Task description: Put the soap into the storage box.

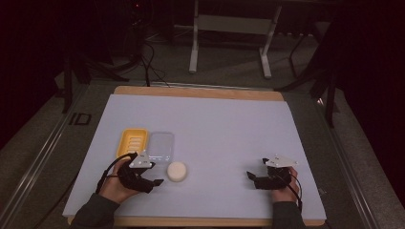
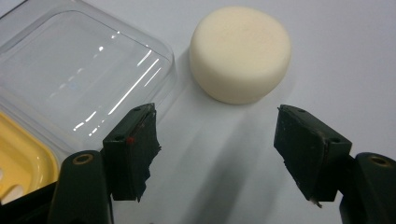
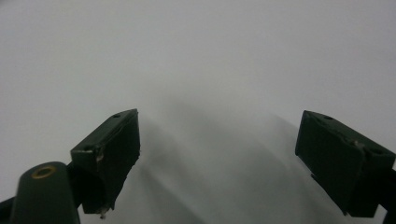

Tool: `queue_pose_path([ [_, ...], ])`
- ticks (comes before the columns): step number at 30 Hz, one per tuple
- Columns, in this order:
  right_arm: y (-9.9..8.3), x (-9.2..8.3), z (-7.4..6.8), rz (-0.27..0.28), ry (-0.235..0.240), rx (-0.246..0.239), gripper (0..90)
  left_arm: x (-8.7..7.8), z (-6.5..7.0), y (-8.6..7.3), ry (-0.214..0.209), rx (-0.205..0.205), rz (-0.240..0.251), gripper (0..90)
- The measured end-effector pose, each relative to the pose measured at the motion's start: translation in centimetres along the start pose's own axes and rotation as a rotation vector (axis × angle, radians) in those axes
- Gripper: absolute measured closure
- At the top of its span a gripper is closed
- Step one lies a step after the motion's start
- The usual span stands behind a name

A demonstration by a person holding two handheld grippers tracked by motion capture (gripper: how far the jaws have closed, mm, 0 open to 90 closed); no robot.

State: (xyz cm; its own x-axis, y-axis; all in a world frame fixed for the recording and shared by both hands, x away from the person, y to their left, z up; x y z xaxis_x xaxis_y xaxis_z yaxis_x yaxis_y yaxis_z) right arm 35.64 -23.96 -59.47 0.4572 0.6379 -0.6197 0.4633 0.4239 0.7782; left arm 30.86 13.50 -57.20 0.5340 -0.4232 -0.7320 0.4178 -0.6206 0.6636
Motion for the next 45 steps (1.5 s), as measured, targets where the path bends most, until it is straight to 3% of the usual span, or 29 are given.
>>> queue_pose_path([
  [19,0.0,0.0,0.0,-0.005,-0.002,-0.01,13.9,0.3,-0.2,1.1,-0.012,0.062,-0.031,28.0],
  [40,0.0,0.1,-0.1,-0.009,-0.008,-0.011,14.0,0.3,-0.2,2.3,-0.056,0.157,-0.075,28.0],
  [45,0.0,0.1,-0.1,-0.009,-0.008,-0.011,14.0,0.4,-0.1,2.5,-0.064,0.163,-0.075,27.8],
])
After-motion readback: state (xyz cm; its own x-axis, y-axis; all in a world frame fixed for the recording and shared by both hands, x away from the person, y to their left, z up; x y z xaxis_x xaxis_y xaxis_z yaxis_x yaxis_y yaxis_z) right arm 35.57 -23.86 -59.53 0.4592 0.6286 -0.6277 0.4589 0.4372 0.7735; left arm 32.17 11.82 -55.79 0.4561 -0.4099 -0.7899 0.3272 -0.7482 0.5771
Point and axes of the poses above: each handheld gripper's, and its own axes: x roughly forward along the jaws, y roughly out of its top, z roughly to its right, the point moved 9 cm from there along x, roughly forward along the jaws, and after that the axes turned 12 degrees about y, right-handed, at the moved point
